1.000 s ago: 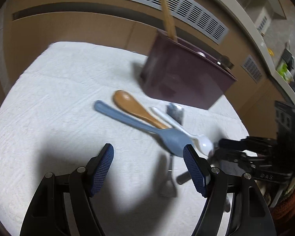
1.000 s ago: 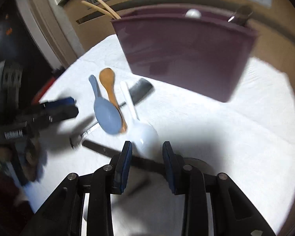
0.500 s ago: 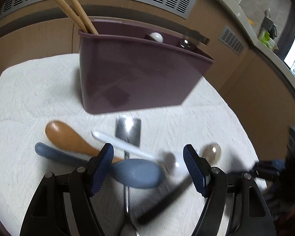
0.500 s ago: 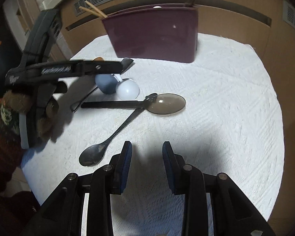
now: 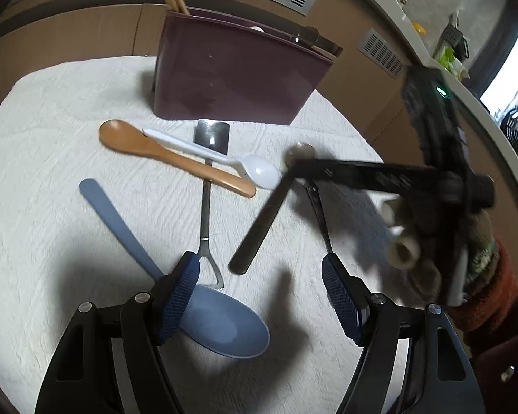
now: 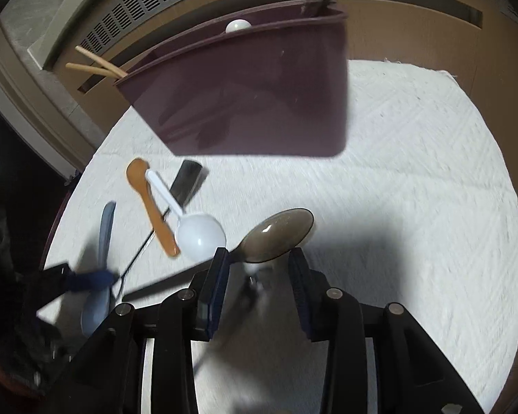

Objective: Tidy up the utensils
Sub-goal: 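Grasp the long brown spoon with the right tool while the left tool approaches a metal spoon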

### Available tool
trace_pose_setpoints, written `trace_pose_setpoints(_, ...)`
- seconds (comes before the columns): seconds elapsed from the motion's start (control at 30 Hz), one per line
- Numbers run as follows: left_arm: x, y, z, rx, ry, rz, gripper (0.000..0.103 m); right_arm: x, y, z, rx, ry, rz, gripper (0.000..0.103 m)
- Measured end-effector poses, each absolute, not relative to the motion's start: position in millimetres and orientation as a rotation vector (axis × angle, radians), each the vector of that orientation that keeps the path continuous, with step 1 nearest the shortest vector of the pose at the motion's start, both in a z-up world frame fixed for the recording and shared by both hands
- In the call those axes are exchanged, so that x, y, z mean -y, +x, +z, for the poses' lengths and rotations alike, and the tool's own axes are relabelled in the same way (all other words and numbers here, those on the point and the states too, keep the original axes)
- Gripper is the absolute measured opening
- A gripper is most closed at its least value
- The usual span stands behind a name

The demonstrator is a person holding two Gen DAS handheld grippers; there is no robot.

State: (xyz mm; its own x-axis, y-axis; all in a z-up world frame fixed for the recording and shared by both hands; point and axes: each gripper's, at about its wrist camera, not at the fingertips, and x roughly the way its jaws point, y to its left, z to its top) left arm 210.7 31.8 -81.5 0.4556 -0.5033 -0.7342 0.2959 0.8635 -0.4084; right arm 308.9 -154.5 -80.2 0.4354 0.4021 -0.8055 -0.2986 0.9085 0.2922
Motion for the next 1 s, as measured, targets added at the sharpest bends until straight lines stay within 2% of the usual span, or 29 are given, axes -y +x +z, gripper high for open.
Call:
trace_pose_setpoints(0.23,-36,206,-78,-0.954,-0.258,-0.466,0.073,113,341,-80,-0.986,0.012,0.331,0.041)
trace_pose_setpoints(0.33,-46,208,-74,-0.923,-0.303,-0.421,0.073,93,343,-81,-0.969,-0.096,0.301,0.051)
trace_pose_setpoints(0.63,-67,229,-76,-0.904,-0.366,-0.338,0.073,114,306,-84,-0.945,-0.238,0.424,0.049)
trace_pose_setpoints(0.83,-39,259,-66,-0.894,-0.266,-0.406,0.073,158,286,-84,-0.933,-0.278,0.420,0.048)
trace_pose_setpoints(1.0,-13,314,-69,-0.932,-0.162,-0.471,0.073,185,276,-88,-0.939,-0.197,0.413,0.049)
